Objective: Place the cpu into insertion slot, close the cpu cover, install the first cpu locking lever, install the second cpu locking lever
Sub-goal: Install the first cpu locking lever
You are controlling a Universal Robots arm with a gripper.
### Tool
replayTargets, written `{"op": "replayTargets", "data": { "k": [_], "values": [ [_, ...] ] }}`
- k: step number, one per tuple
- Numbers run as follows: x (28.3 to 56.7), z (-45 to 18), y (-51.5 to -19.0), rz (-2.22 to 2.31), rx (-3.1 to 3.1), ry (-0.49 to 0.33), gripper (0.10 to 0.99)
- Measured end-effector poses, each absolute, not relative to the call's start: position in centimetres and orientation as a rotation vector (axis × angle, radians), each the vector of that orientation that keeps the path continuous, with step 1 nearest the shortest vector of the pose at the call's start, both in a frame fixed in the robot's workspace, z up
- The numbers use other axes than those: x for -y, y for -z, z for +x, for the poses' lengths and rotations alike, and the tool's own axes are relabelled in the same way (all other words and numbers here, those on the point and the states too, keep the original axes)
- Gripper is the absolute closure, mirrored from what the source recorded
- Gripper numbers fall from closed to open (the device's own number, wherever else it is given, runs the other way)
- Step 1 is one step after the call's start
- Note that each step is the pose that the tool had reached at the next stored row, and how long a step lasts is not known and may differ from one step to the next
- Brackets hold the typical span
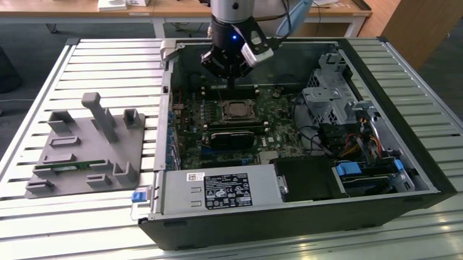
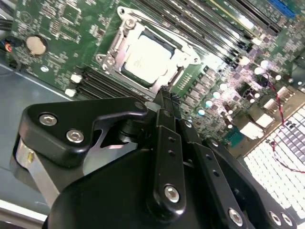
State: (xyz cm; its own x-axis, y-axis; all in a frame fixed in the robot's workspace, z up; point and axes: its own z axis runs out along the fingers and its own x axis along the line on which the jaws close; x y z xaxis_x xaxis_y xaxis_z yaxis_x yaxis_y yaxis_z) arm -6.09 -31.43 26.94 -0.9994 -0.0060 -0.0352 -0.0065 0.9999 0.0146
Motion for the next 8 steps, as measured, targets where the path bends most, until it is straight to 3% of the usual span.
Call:
{"op": "replayTargets", "data": {
  "k": [8],
  "values": [
    [31.4, -8.0, -26.8, -0.010, -3.106, -0.023, 0.980]
  ]
}}
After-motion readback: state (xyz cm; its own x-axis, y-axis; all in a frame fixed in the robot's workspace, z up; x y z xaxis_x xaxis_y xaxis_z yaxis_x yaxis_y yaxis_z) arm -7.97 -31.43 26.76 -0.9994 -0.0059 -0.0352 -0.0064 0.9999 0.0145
